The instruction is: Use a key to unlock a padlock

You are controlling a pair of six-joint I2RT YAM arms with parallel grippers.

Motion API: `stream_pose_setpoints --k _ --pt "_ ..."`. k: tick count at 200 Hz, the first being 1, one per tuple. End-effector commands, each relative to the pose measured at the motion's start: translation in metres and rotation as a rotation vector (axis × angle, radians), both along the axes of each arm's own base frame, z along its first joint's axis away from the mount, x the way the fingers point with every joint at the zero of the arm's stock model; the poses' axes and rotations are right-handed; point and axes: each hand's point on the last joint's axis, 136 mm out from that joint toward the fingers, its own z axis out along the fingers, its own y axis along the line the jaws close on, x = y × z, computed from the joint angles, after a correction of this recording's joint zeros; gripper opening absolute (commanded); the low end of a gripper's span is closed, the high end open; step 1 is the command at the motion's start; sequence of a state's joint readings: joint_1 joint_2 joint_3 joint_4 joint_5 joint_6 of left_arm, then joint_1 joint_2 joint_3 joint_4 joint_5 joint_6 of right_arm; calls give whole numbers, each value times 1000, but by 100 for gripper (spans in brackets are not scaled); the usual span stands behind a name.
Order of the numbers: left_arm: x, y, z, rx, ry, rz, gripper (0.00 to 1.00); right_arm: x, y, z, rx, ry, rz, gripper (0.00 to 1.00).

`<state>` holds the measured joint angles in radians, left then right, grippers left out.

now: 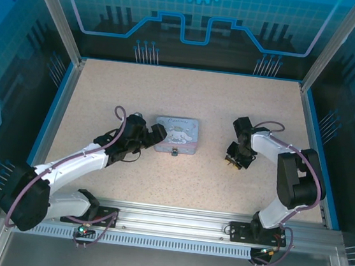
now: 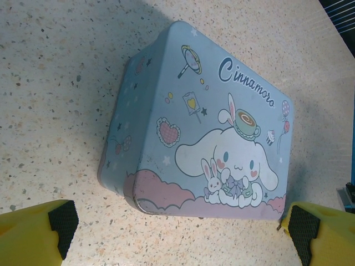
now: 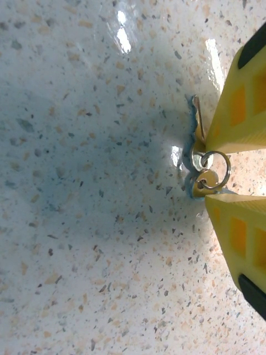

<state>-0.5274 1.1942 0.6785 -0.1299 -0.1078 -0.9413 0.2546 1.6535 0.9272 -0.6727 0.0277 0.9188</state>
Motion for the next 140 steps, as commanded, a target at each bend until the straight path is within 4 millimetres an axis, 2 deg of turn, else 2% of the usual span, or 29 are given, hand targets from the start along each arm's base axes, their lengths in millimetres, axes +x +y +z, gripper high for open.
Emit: stream_pose_setpoints --k 1,39,48,75,95,140 --pt "3 -5 9 -3 -10 -13 99 -8 -7 -5 -29 36 -16 21" --pt "3 -6 11 0 -12 -19 99 -7 -6 -3 -20 22 -2 17" --pt "3 -6 10 2 -12 -19 99 -7 -6 -1 -17 15 1 11" --pt "5 -7 12 2 -15 -18 99 -6 -5 2 -6 1 2 10" --pt "4 -8 12 4 -11 -24 99 -5 -5 4 -1 -7 5 0" --pt "4 -9 13 14 -13 -28 99 -1 -2 11 25 -46 15 0"
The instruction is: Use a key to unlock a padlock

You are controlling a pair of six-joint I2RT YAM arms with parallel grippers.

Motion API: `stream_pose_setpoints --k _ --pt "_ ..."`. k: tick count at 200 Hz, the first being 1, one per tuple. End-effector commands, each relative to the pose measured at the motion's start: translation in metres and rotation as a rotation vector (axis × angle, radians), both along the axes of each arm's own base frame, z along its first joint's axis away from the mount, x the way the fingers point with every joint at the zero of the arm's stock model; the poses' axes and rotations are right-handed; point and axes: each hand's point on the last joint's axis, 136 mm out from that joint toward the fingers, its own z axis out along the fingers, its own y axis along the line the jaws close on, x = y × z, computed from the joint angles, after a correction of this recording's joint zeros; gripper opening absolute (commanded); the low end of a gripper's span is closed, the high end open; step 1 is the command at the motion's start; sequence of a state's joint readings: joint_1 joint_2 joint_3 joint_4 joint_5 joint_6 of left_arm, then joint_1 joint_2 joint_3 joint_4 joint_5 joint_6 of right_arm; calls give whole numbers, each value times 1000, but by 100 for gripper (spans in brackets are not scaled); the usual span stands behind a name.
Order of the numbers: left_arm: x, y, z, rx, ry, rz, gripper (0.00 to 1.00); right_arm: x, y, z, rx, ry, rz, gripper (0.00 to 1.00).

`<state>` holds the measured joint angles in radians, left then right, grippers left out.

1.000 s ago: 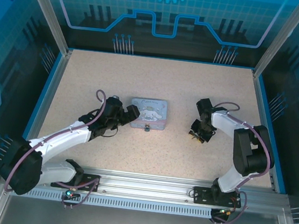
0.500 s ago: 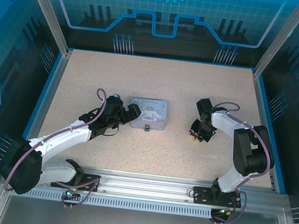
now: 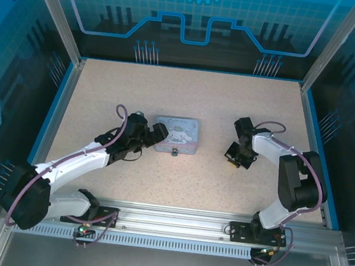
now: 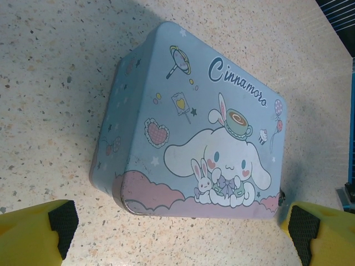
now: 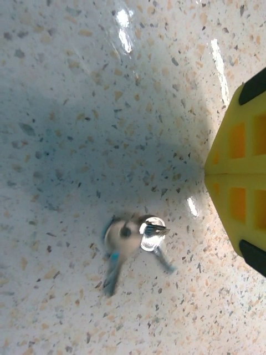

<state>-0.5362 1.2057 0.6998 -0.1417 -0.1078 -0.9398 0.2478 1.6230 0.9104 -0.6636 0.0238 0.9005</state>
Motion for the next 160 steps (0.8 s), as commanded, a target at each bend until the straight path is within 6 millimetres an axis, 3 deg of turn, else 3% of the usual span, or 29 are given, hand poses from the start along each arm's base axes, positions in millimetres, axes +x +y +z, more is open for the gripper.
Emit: stream_pose_setpoints --k 1,58,63,71,76,89,130,160 --pt "2 -4 10 11 -14 -18 99 -1 -1 7 19 -24 3 0" --pt "3 -5 13 14 -16 -21 99 8 5 27 57 -92 12 1" --pt "3 -5 13 14 -16 -22 99 9 4 29 55 -94 12 8" --pt "3 -5 13 14 -16 -22 99 11 4 32 51 -105 18 36" --pt "3 -5 13 14 -16 -22 99 13 3 34 47 -112 20 49" --pt "3 -6 14 12 -17 -23 99 20 3 37 37 -127 42 58" --pt "4 -8 16 8 -19 -32 99 46 1 37 -30 -108 182 60" --pt "4 -8 17 9 -22 -32 99 48 -1 24 -56 -46 224 57"
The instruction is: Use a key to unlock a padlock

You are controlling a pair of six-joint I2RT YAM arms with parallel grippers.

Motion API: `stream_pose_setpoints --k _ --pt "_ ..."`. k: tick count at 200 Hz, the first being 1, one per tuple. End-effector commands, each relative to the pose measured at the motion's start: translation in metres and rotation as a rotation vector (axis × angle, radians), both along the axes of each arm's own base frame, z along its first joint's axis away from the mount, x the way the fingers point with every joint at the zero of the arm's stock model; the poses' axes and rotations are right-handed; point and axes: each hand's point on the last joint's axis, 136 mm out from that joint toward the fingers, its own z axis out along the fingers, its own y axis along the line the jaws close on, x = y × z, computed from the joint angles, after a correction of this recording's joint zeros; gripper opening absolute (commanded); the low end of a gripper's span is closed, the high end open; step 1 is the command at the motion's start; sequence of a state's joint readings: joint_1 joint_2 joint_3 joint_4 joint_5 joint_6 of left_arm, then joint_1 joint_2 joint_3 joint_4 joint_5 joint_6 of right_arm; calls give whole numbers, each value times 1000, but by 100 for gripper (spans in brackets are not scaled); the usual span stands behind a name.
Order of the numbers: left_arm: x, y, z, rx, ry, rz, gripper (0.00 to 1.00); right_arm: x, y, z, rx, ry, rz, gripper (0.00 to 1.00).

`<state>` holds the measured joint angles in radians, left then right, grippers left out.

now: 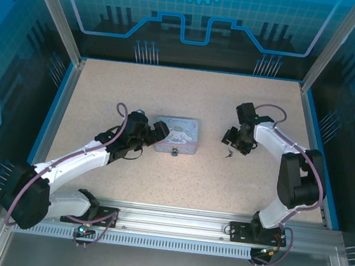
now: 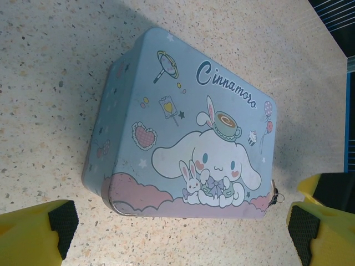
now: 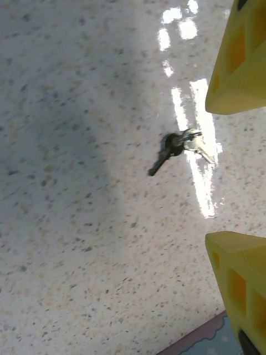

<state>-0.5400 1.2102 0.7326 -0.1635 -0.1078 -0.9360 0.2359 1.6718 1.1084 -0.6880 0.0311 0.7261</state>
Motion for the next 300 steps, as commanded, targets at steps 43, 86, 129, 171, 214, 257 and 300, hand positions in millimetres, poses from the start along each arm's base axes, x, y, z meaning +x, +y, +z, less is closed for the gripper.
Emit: stream_pose_setpoints --k 43,86,129,171,214,257,300 --pt "3 -7 7 3 -11 -27 99 -15 -14 -31 -83 129 41 50" --pt "4 -8 6 0 -11 -26 99 -18 -13 -41 -88 153 52 45" --pt "5 -10 6 -7 -9 -27 99 -22 -12 -44 -92 161 65 44" --pt "6 -11 5 -11 -7 -29 99 -21 -9 -49 -105 174 81 41" --pt "7 -12 5 -13 -10 -28 99 -17 -6 -51 -120 181 97 32" --pt "8 -14 7 -21 -13 -35 99 -17 -3 -50 -105 176 106 15" --pt "8 -14 10 -21 -18 -38 99 -20 3 -42 -65 147 120 0"
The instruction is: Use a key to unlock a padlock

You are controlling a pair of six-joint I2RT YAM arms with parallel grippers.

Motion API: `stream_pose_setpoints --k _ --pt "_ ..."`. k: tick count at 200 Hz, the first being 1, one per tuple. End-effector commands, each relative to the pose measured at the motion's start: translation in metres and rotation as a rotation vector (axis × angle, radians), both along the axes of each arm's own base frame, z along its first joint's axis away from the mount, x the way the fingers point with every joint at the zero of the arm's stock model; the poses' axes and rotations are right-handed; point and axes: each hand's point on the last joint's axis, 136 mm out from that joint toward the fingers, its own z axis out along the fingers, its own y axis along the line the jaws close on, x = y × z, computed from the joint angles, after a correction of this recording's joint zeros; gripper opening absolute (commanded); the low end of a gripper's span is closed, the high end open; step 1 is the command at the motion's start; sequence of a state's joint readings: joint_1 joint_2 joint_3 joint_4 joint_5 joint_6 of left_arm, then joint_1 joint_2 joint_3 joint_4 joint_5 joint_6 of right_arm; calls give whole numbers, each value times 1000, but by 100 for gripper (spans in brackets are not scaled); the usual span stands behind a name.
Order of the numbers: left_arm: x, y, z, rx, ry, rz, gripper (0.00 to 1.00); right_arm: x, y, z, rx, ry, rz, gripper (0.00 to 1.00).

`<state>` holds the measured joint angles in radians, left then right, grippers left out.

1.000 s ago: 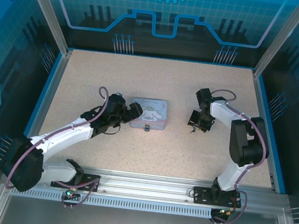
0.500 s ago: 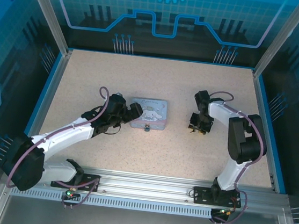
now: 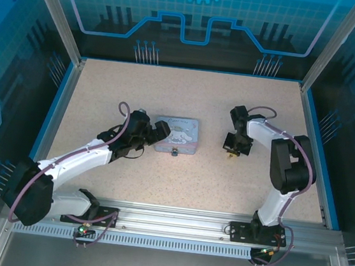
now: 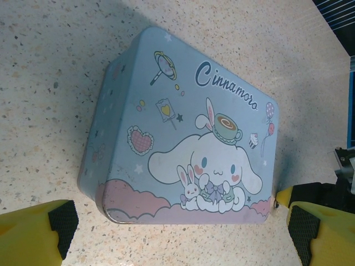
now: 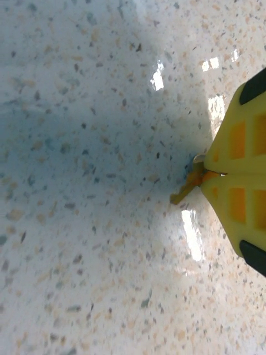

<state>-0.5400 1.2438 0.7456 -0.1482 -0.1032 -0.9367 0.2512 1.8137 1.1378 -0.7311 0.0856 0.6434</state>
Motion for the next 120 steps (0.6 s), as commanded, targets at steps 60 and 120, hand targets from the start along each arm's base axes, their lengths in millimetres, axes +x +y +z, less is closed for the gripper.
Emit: stream_pose_setpoints --k 60,120 --pt "3 -11 22 -19 -36 -44 99 -11 31 45 175 -119 89 0" --pt "-3 -32 50 -134 -74 -134 99 -26 94 159 576 -407 299 0"
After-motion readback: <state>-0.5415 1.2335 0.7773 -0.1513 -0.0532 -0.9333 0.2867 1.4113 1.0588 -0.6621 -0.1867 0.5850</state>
